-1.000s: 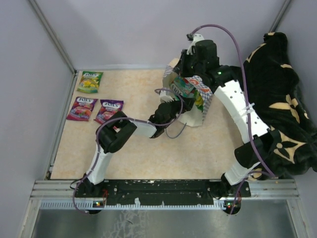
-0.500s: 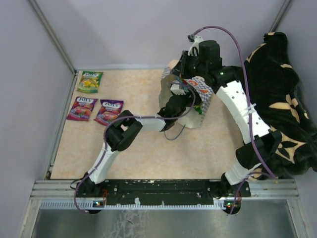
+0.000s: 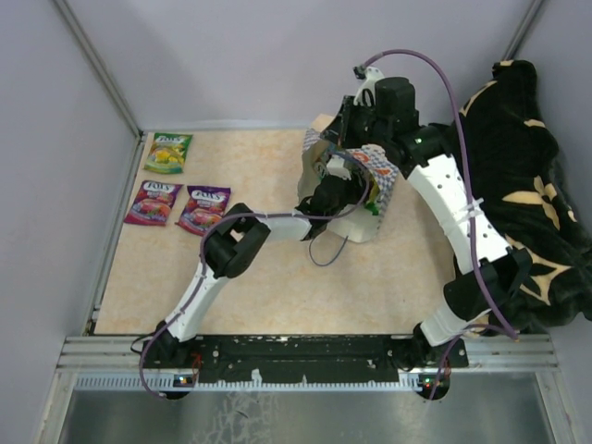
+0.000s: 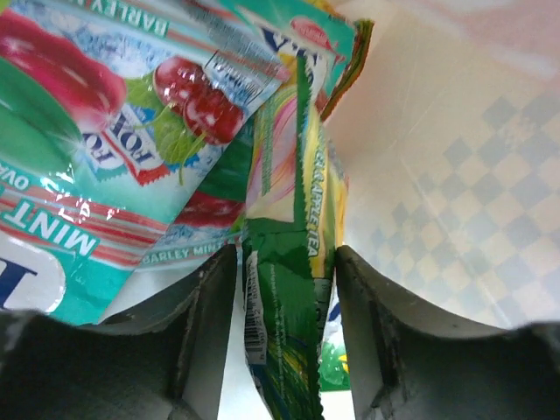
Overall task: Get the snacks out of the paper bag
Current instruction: Take out the snack from the paper bag, then place the snack at the center of the board.
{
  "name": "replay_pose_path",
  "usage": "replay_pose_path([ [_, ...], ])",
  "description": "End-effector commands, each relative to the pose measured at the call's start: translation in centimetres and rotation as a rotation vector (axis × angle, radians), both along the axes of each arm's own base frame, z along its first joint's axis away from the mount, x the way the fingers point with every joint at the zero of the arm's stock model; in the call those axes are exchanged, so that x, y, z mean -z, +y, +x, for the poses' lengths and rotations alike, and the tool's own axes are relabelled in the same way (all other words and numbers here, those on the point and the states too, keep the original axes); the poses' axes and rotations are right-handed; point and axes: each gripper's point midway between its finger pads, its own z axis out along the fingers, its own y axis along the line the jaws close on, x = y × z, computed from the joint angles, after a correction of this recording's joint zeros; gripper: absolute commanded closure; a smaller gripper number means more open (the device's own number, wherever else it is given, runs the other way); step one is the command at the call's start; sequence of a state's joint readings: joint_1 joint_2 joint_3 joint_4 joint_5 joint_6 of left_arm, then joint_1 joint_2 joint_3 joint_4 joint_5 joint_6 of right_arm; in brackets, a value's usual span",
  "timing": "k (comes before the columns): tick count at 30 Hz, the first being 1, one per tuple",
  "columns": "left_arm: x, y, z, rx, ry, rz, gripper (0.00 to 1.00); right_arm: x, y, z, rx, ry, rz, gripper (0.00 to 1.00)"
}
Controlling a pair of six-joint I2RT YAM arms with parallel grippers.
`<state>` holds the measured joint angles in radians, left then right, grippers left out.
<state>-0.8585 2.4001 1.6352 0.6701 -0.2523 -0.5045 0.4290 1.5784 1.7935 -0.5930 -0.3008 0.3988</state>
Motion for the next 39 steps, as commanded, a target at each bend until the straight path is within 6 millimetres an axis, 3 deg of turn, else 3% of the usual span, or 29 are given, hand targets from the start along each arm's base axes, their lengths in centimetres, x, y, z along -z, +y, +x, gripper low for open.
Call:
replay_pose_path([
  [1,-1.7,0.0,-1.5,0.091,-0.044,-0.031,0.53,-6.0,-0.3,-1.6,-0.025,-0.181,0.064,1.0],
  [5,-3.1,1.6,-2.7,0.089,-0.066,-0.048,0.89,-6.1,-0.8,-1.5,-0.005,-0.194,0.061,1.0],
  [7,-3.5,2.4,-3.5,0.102,-0.069,-0.041,1.0,-6.0,-1.0,-1.4,0.005,-0.197,0.064,1.0],
  [11,-7.0,3.1,-7.0,0.22,-0.146,-0.059,1.0,-5.5,-2.0,-0.6,0.063,-0.2,0.062,1.0],
  [14,-11.3,5.0,-10.4,0.272,-0.222,-0.093,1.0,-4.8,-2.9,0.2,0.11,-0.191,0.066,1.0],
  [18,-17.0,9.8,-14.8,0.275,-0.304,-0.131,1.0,-4.4,-3.5,0.8,0.138,-0.179,0.091,1.0],
  [22,-19.1,15.5,-17.3,0.203,-0.333,-0.108,1.0,-4.5,-3.5,1.0,0.145,-0.182,0.11,1.0],
  [26,-18.1,24.9,-15.7,-0.081,-0.205,-0.128,1.0,-4.6,-3.6,1.0,0.144,-0.182,0.114,1.0],
  [30,-15.2,33.1,-12.4,-0.295,-0.056,-0.16,1.0,-4.2,-3.2,1.0,0.134,-0.173,0.137,1.0],
  [32,-14.5,36.3,-10.9,-0.415,0.006,-0.245,1.0,-4.2,-2.9,0.9,0.121,-0.168,0.151,1.0],
  [34,-15.5,38.9,-9.6,-0.501,-0.015,-0.374,1.0,-4.1,-2.7,0.8,0.11,-0.16,0.158,1.0],
  [37,-16.3,42.2,-7.2,-0.647,-0.05,-0.534,1.0,-4.1,-2.7,0.6,0.105,-0.16,0.161,1.0],
  [39,-15.7,44.0,-4.9,-0.748,-0.041,-0.643,1.0,-4.1,-2.7,0.3,0.1,-0.159,0.163,1.0],
])
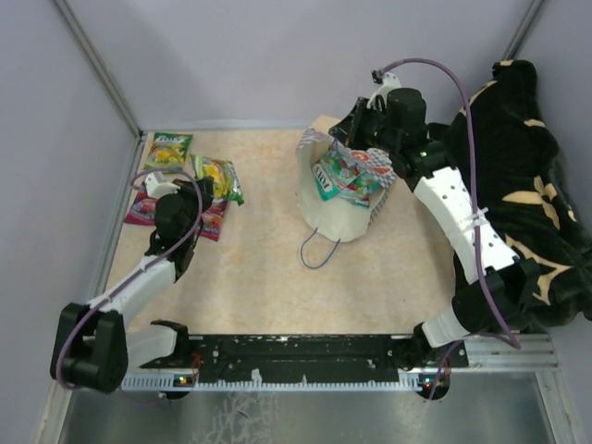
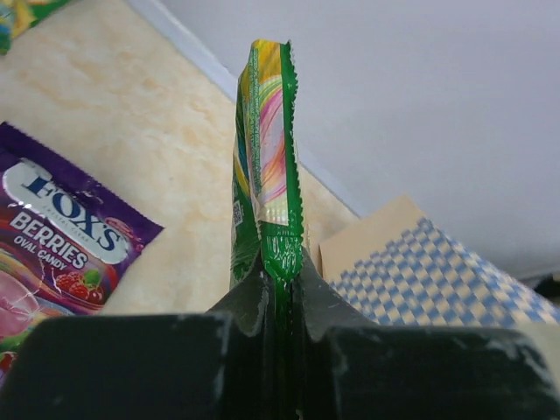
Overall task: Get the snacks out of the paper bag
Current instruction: Place the snack at the center of the board.
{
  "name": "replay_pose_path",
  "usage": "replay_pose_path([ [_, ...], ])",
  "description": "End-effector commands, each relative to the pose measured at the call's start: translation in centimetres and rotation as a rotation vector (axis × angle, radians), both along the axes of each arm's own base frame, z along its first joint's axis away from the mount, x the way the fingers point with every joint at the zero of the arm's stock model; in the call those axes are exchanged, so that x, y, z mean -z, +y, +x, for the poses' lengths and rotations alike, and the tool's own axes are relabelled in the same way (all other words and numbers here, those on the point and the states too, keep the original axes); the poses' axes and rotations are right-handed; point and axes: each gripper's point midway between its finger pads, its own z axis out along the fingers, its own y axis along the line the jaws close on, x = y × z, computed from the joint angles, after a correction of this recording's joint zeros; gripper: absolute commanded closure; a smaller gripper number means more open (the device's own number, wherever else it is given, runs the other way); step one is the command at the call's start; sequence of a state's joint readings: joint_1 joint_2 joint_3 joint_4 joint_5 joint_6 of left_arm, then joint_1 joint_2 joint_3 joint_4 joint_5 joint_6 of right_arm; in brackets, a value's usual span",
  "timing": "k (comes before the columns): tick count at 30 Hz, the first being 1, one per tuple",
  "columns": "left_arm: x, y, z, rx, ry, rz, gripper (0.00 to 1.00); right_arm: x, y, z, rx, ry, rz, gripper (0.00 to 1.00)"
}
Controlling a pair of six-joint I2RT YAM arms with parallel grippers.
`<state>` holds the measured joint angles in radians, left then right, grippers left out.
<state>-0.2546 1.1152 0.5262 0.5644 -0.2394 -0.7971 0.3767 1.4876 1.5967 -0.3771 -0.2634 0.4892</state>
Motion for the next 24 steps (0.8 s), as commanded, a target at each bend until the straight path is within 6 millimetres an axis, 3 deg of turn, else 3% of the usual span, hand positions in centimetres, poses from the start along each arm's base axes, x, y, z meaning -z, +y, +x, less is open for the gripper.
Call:
replay_pose_path([
  [1,-3.3,3.6,4.0,-0.205,-0.15,-0.342,1.0,-4.1,-0.3,-1.2,-0.015,-0.112,0.059,1.0],
  [8,-1.2,7.1,11.0,-0.396,-0.324,-0.645,1.0,-2.5,0.1,-1.8,-0.05,-0.078,0.062,1.0],
  [12,-1.6,8.1,14.3,-0.471,-0.454,-0.588,1.0,-1.8,0.2,-1.8,-0.061,-0.069,0.056,1.0],
  [14,-2.4,8.0,16.5,-0.49,-0.471,-0.447,0.99,-1.8,0.3,-1.8,-0.063,-0.073,0.05,1.0],
  [15,-2.7,7.8,17.4,-0.492,-0.47,-0.378,0.82,-1.7,0.2,-1.8,-0.064,-0.073,0.045,1.0],
  [16,-2.9,7.7,18.1,-0.495,-0.472,-0.343,0.54,-1.7,0.2,-1.7,-0.065,-0.076,0.042,1.0],
  [17,-2.6,7.7,18.4,-0.502,-0.475,-0.329,0.13,-1.7,0.2,-1.6,-0.065,-0.078,0.037,1.0],
  [18,-2.9,7.9,18.1,-0.51,-0.501,-0.328,0.02,-1.6,0.2,-1.5,-0.063,-0.078,0.034,1.0],
  [22,-4.0,8.8,13.8,-0.6,-0.628,-0.27,0.0,-1.2,0.5,-1.1,-0.068,-0.074,0.033,0.95],
  [24,-4.7,8.7,12.0,-0.628,-0.592,-0.175,0.01,-0.9,0.9,-0.9,-0.082,-0.064,0.041,0.94],
])
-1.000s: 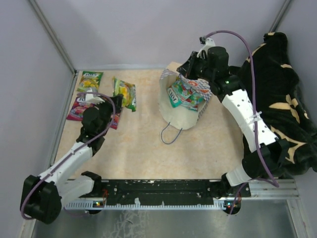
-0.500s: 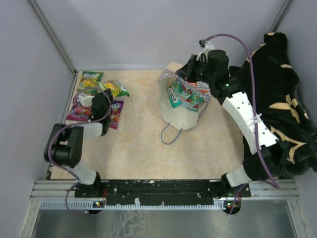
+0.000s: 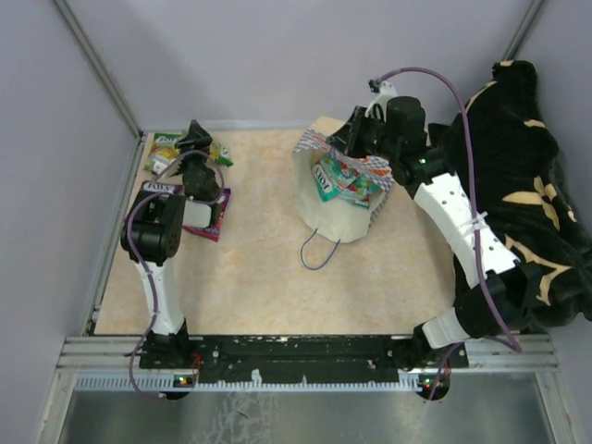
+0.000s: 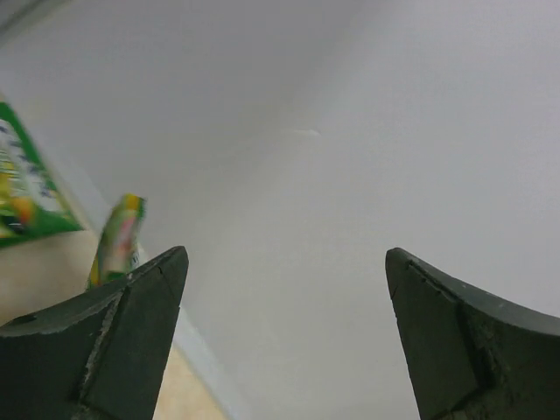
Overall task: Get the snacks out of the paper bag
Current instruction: Place the snack at the center of the board.
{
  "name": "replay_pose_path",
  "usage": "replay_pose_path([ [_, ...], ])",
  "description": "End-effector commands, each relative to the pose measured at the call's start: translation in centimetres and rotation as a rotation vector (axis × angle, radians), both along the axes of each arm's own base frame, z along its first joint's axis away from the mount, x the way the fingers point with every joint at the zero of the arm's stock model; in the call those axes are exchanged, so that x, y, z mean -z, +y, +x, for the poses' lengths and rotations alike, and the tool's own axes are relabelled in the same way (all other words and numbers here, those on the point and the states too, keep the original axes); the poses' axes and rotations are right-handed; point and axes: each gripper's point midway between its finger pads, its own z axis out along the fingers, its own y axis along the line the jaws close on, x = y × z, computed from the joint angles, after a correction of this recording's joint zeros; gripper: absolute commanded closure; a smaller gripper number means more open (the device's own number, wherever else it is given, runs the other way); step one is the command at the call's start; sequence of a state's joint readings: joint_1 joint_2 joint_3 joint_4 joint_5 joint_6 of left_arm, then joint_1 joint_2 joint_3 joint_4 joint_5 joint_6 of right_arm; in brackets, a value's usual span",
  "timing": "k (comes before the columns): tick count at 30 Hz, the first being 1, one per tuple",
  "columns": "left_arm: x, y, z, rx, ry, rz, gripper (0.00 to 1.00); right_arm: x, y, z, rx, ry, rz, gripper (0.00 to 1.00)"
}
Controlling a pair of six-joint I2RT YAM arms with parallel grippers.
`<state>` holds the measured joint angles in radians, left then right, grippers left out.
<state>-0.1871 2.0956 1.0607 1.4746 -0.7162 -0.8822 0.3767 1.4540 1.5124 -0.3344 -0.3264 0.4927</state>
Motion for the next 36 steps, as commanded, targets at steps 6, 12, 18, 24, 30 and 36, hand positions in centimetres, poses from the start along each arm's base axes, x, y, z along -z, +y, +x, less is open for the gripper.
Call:
replay_pose_path([
  [6,-7.3,-2.4,-7.6,-0.037,0.128,0.587,0.01,-1.5,0.9,0.9,-0.046,-0.062,0.034,0.94],
  [12,-4.2,-4.3,-1.3,0.356,0.644,0.959,0.01,-1.2,0.8,1.2,-0.04,-0.062,0.013,0.93],
  [18,4.8,1.4,5.4,0.725,1.128,0.965,0.01,-0.6,0.8,1.0,-0.054,-0.056,0.0,0.93],
  [24,9.0,4.5,7.3,0.695,1.224,1.156,0.01,0.8,1.1,1.0,-0.071,-0.036,-0.002,0.93],
  [30,15.0,4.5,6.6,0.77,1.297,1.188,0.01,3.2,1.9,1.2,-0.11,0.012,0.001,0.93],
  [36,18.9,3.6,5.4,0.828,1.363,1.146,0.01,4.2,2.1,1.1,-0.122,0.026,0.002,0.93],
])
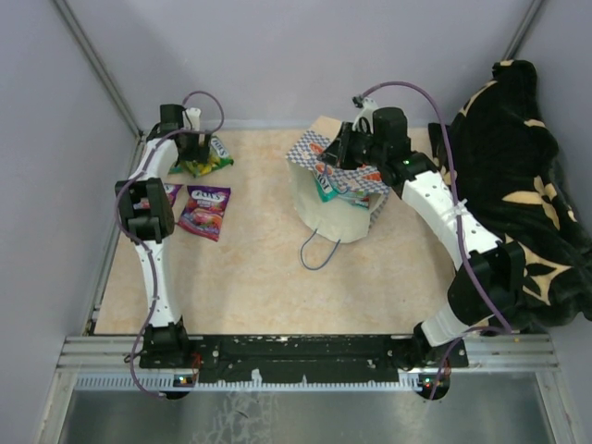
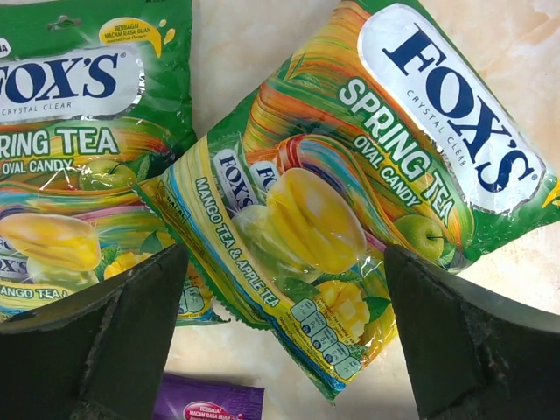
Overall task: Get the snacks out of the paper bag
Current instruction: Place the snack at the center of the board.
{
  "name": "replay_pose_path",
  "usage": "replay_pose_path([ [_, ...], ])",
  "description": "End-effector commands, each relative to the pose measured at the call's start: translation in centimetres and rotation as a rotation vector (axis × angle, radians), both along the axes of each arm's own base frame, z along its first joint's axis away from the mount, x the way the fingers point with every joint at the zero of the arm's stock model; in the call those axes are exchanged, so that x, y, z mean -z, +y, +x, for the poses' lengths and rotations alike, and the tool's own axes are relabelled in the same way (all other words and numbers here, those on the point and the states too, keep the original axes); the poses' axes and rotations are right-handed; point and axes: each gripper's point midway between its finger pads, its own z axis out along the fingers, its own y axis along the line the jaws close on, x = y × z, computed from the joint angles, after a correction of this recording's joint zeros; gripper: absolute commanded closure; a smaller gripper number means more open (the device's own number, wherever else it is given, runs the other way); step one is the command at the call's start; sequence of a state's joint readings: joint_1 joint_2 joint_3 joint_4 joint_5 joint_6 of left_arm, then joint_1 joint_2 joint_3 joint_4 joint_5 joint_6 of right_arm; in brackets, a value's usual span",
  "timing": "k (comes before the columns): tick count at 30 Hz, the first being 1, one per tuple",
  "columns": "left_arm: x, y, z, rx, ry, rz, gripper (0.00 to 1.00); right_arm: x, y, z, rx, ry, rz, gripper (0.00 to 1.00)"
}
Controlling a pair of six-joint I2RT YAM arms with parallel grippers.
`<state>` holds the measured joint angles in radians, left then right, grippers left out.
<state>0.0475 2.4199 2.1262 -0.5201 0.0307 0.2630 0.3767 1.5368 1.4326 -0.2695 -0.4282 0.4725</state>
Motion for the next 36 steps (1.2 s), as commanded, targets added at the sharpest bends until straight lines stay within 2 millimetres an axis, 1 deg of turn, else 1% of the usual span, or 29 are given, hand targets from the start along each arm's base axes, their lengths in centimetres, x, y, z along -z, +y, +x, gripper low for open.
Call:
replay_pose_path([
  [1,2.3,-1.2,-0.7,0.008,0.055,-0.023,0.02,-1.3,0.3,0.6,-0.021,-0.062,0.027,0.93],
  [3,2.9,-1.8,-1.4,-0.047,0.092,-0.072,0.07,-1.3,0.4,0.7,-0.022,-0.063,0.032,0.93],
  [4,3.2,-2.2,-1.9,-0.072,0.113,-0.105,0.08,-1.2,0.4,0.7,-0.024,-0.062,0.034,0.93],
  [6,4.0,-3.1,-2.9,-0.142,0.156,-0.182,0.05,-1.2,0.6,0.7,-0.03,-0.059,0.041,0.93],
  [8,4.5,-4.5,-3.7,-0.181,0.191,-0.284,0.01,-1.1,0.7,0.7,-0.034,-0.054,0.046,0.93],
  [11,4.9,-6.7,-4.4,-0.208,0.219,-0.425,0.01,-1.2,0.7,0.6,-0.037,-0.055,0.046,0.93],
  [13,5.4,-7.1,-4.8,-0.259,0.237,-0.477,0.01,-1.3,0.6,0.4,-0.037,-0.059,0.047,0.93],
  [16,6.5,-7.0,-5.1,-0.371,0.268,-0.512,0.01,-1.5,0.5,0.2,-0.033,-0.068,0.051,0.92],
  [17,6.5,-7.1,-5.3,-0.4,0.28,-0.532,0.0,-1.5,0.4,0.1,-0.032,-0.068,0.051,0.92],
  [18,6.4,-7.2,-5.4,-0.429,0.286,-0.554,0.01,-1.6,0.4,0.1,-0.032,-0.07,0.051,0.92],
  [20,5.2,-7.8,-5.2,-0.456,0.266,-0.613,0.01,-1.6,0.3,0.0,-0.034,-0.072,0.048,0.92],
  [22,3.1,-8.3,-4.7,-0.448,0.203,-0.665,0.01,-1.6,0.3,-0.1,-0.038,-0.074,0.046,0.92],
  [23,2.0,-8.2,-4.6,-0.449,0.174,-0.671,0.01,-1.6,0.2,-0.1,-0.038,-0.076,0.045,0.92],
  [25,-0.8,-7.6,-4.1,-0.435,0.104,-0.646,0.0,-1.7,0.0,-0.1,-0.037,-0.079,0.044,0.91],
  [27,-3.3,-6.8,-3.4,-0.369,0.026,-0.579,0.0,-1.7,-0.2,-0.1,-0.034,-0.081,0.041,0.91],
  [28,-4.3,-6.3,-3.0,-0.327,-0.018,-0.534,0.01,-1.7,-0.3,-0.1,-0.033,-0.083,0.041,0.9],
  [29,-4.7,-5.9,-2.7,-0.275,-0.048,-0.483,0.01,-1.8,-0.4,-0.1,-0.032,-0.085,0.043,0.9],
  [31,-4.8,-5.4,-2.4,-0.165,-0.067,-0.382,0.01,-1.7,-0.4,-0.1,-0.036,-0.084,0.049,0.9],
  [32,-4.4,-5.0,-2.4,-0.109,-0.059,-0.322,0.01,-1.6,-0.3,-0.2,-0.041,-0.081,0.052,0.9],
  [36,-2.2,-4.4,-2.0,0.013,-0.013,-0.195,0.0,-1.5,0.0,-0.2,-0.054,-0.069,0.064,0.9],
])
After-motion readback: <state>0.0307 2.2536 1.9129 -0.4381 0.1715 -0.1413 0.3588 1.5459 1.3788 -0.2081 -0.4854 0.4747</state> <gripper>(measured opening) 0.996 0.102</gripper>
